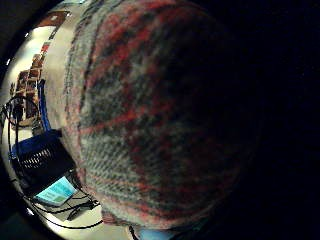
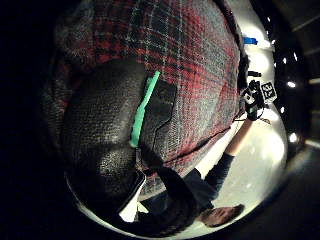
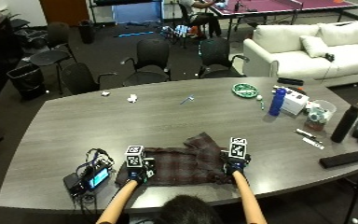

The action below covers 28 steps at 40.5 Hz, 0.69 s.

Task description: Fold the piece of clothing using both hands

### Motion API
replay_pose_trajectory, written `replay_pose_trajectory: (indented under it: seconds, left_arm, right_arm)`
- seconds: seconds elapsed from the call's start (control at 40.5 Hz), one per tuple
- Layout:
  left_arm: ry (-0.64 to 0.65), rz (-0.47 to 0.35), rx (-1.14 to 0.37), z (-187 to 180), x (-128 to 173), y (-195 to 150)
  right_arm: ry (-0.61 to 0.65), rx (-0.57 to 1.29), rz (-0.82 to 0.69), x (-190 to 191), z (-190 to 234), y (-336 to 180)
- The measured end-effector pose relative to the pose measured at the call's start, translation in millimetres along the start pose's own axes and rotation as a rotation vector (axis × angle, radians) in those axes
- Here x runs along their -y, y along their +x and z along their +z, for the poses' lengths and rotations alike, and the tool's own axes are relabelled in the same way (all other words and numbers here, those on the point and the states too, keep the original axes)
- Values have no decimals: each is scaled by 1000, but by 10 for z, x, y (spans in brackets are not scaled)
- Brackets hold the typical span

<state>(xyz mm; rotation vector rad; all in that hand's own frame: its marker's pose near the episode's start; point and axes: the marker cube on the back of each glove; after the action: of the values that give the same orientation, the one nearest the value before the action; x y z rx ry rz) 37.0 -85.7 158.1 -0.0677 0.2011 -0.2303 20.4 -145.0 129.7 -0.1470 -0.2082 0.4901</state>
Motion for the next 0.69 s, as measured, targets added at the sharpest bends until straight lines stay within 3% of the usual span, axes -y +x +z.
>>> replay_pose_trajectory:
  seconds: [0.222, 0.371, 0.42, 0.544, 0.618, 0.692]
  left_arm:
    - [-30, 28, -16, -41, -48, 21]
    - [-56, 166, -124, -127, -116, 111]
    - [-53, 204, -173, -167, -117, 137]
    - [-64, 178, -261, -282, -96, 59]
    - [-62, 274, -349, -349, -73, 53]
    - [-20, 247, -336, -418, -51, -22]
  right_arm:
    - [5, -13, -28, 51, -38, 189]
    - [-45, -119, 62, 106, -210, 660]
    - [-47, -159, 108, 73, -344, 833]
    - [4, -176, 226, 101, -854, 1128]
    - [52, -186, 260, 197, -1139, 1066]
    - [92, -216, 233, -38, -1464, 753]
